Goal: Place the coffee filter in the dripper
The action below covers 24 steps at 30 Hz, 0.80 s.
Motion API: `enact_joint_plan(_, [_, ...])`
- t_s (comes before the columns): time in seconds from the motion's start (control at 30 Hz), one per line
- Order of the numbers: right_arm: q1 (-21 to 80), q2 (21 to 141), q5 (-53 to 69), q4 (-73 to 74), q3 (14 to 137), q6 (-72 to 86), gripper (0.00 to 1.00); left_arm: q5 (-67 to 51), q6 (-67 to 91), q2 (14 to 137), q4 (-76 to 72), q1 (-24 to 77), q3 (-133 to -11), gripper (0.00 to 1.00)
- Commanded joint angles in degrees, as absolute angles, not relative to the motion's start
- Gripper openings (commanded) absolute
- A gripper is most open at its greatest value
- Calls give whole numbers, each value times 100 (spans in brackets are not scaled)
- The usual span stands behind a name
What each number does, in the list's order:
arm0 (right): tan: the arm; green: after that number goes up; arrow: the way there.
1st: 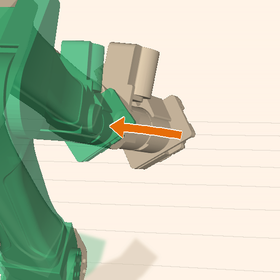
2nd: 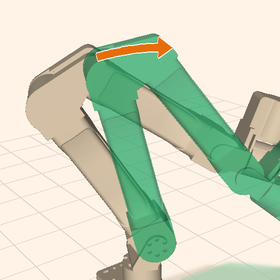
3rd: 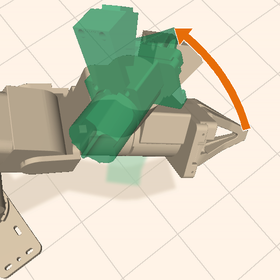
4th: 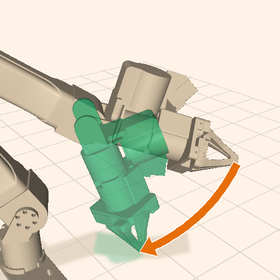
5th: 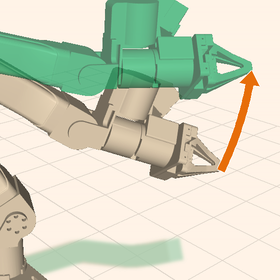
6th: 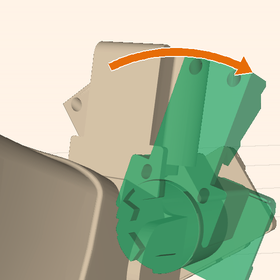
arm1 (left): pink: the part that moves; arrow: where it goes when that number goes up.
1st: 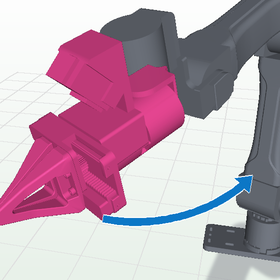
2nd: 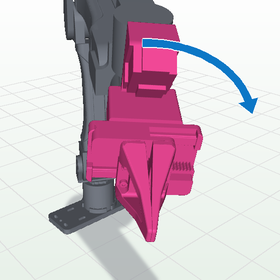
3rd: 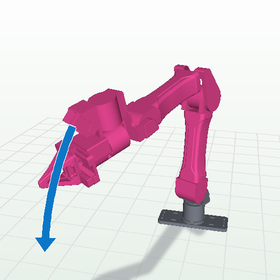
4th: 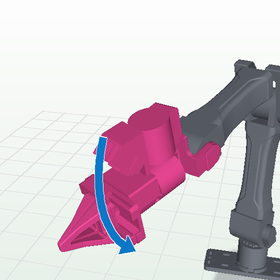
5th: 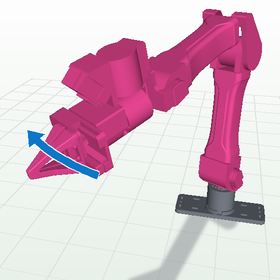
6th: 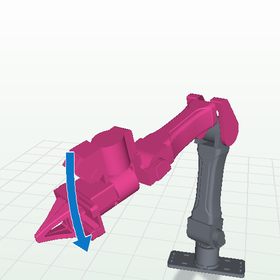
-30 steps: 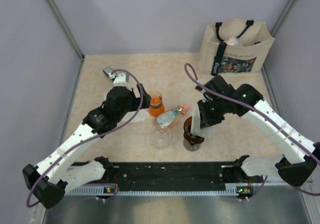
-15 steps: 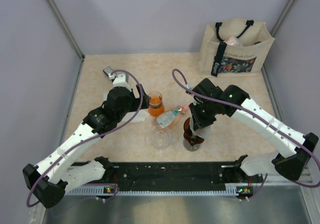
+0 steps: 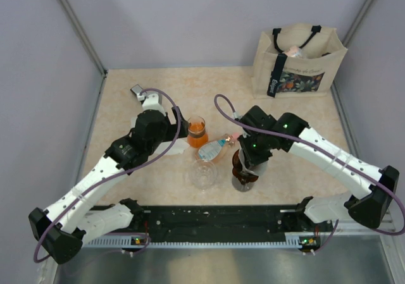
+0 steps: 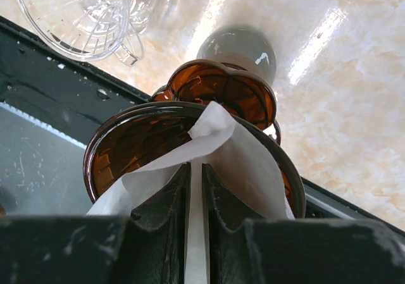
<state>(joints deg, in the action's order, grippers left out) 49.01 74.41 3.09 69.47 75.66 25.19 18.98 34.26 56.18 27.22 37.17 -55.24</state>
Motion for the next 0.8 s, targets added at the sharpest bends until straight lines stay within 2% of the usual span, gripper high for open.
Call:
enact_joint_plan(0.0, [5053,7462,53,6715,7567,2540,13,1995,3322,5555,2628,3700,-5528,99])
enact_joint_plan(0.77, [5177,7585,-53,6443,7225,2382,13,2048,3270,5599,2654,3691,-5555,99])
